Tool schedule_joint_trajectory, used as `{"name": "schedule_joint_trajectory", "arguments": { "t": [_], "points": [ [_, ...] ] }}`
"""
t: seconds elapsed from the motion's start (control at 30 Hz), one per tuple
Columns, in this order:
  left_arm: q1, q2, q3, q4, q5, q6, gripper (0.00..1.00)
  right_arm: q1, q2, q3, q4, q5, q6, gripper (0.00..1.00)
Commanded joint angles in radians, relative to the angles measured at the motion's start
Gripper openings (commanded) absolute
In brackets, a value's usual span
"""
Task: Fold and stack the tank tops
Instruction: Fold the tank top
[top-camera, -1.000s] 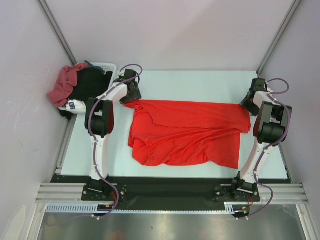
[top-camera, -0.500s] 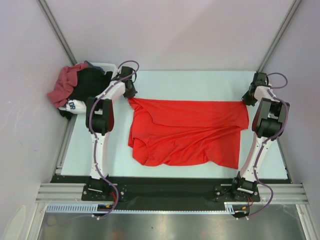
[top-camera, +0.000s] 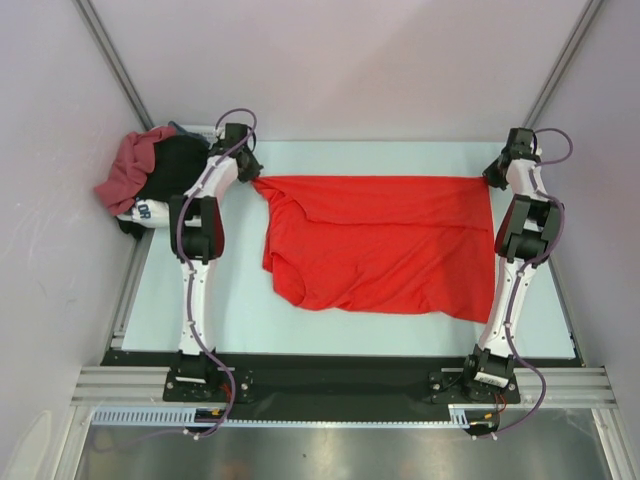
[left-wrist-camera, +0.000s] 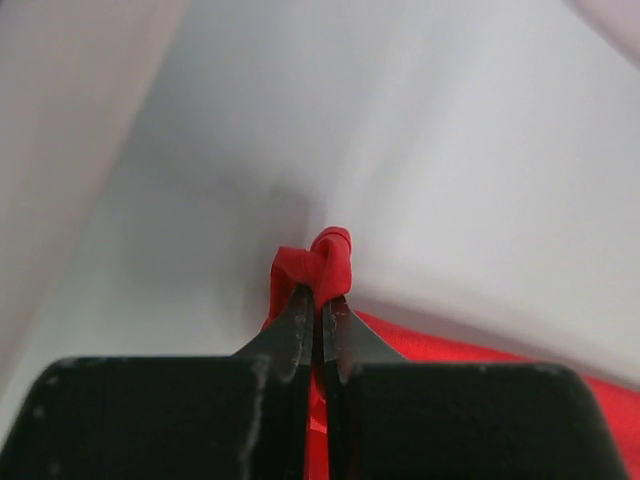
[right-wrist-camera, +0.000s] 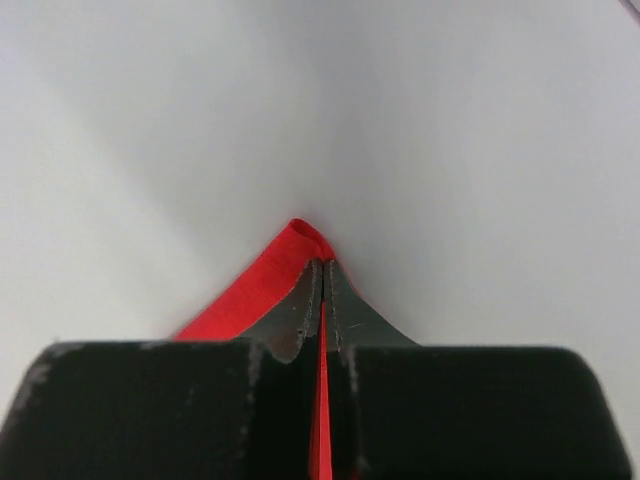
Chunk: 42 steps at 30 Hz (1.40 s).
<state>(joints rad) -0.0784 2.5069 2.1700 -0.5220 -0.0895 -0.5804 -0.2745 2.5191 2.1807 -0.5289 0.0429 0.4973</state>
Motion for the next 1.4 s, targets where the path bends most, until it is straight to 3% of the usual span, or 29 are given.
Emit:
{"name": "schedule_joint_trajectory", "arguments": {
  "t": [0.0,0.03,0.07,0.1,0.13,0.2,0.3,0.57,0.67,0.7,0.77,0.83,0.93,1.2,1.37],
  "points": [
    [0.009,0.058,0.151,0.037,0.025,-0.024,0.03,-0.015,0.066,0.112,-0.037,0.02,0.029,0.0],
    [0.009,0.067,0.168,0.042,0.039,-0.024,0.19,-0.017,0.058,0.107,-0.02,0.015,0.035,0.07],
    [0.009,0.073,0.184,0.043,0.078,-0.018,0.44,-0.017,0.041,0.102,-0.002,0.012,0.04,0.3],
    [0.009,0.069,0.197,0.042,0.111,-0.01,0.64,-0.017,0.026,0.102,-0.005,0.009,0.043,0.69],
    [0.008,0.055,0.188,0.033,0.119,-0.006,0.86,-0.017,0.011,0.087,-0.008,0.005,0.043,0.76],
    [-0.006,-0.041,0.118,0.043,0.108,0.005,0.92,-0.014,-0.077,0.039,0.021,0.002,0.044,0.78],
    [-0.03,-0.231,-0.167,0.134,0.102,0.03,1.0,-0.012,-0.223,-0.106,0.064,-0.024,0.05,0.78],
    [-0.116,-0.618,-0.55,0.182,0.05,0.057,1.0,0.035,-0.696,-0.657,0.199,-0.061,0.029,0.79],
    [-0.161,-0.731,-0.689,0.183,0.015,0.085,0.97,0.061,-0.862,-0.847,0.211,-0.063,0.014,0.68],
    [-0.164,-0.761,-0.729,0.186,0.011,0.085,0.94,0.067,-0.902,-0.949,0.219,-0.066,0.014,0.59],
    [-0.164,-0.842,-0.861,0.203,0.005,0.079,0.87,0.089,-1.032,-1.051,0.256,-0.072,0.02,0.54],
    [-0.164,-0.891,-0.982,0.223,-0.019,0.079,0.73,0.101,-1.114,-1.177,0.285,-0.098,0.024,0.48],
    [-0.164,-0.977,-1.126,0.261,-0.042,0.083,0.61,0.141,-1.224,-1.265,0.291,-0.106,0.018,0.47],
    [-0.175,-1.025,-1.318,0.353,-0.033,0.06,0.65,0.271,-1.401,-1.426,0.311,-0.124,-0.002,0.48],
    [-0.184,-0.932,-1.332,0.376,-0.026,0.066,0.56,0.31,-1.441,-1.466,0.291,-0.104,-0.016,0.48]
  ]
}}
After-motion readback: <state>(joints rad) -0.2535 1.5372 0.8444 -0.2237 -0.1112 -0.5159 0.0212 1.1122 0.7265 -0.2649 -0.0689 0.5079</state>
